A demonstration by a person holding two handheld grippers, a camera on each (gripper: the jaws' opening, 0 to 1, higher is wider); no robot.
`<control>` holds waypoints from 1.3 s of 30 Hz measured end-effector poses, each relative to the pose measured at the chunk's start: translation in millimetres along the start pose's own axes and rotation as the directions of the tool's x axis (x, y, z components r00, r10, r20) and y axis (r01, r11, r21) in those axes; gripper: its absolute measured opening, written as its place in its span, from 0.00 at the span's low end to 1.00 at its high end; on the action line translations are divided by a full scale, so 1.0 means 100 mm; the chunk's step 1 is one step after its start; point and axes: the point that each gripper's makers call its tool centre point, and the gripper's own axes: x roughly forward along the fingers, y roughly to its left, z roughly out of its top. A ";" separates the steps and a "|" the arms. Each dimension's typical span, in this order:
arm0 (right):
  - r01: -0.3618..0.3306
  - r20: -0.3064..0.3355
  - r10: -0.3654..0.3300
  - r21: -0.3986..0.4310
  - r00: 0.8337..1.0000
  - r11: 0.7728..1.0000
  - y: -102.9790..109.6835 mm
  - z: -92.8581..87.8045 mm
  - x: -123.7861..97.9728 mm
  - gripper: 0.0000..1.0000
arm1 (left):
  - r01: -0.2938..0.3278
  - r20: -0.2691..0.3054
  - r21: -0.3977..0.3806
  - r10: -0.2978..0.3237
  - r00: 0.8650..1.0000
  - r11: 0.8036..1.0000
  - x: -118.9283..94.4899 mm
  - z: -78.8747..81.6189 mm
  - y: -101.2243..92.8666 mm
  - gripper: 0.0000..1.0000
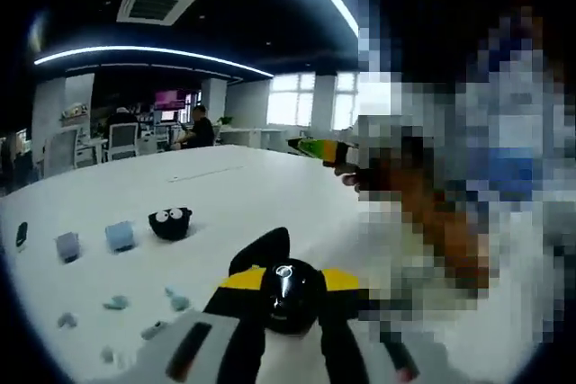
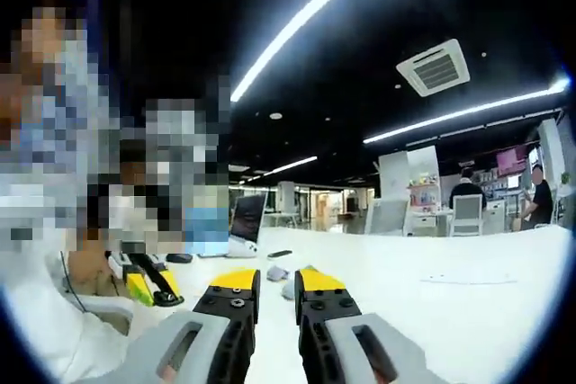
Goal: Pick up the earbuds from the table and place the earbuds into the earbud case
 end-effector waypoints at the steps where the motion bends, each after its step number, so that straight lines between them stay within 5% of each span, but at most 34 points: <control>1: 0.003 0.005 -0.003 0.003 1.000 1.000 0.00 0.01 0.00 0.15 | -0.008 -0.007 0.007 0.008 1.000 1.000 0.05 -0.02 -0.01 0.23; 15: 0.005 0.016 -0.004 -0.013 1.000 1.000 0.00 0.09 -0.06 0.15 | 0.019 -0.092 -0.023 -0.021 0.995 1.000 0.54 -0.26 -0.14 0.23; 39: 0.005 0.014 -0.005 -0.018 1.000 1.000 -0.01 0.10 -0.07 0.14 | -0.002 -0.118 0.015 0.004 0.993 1.000 0.55 -0.34 -0.13 0.23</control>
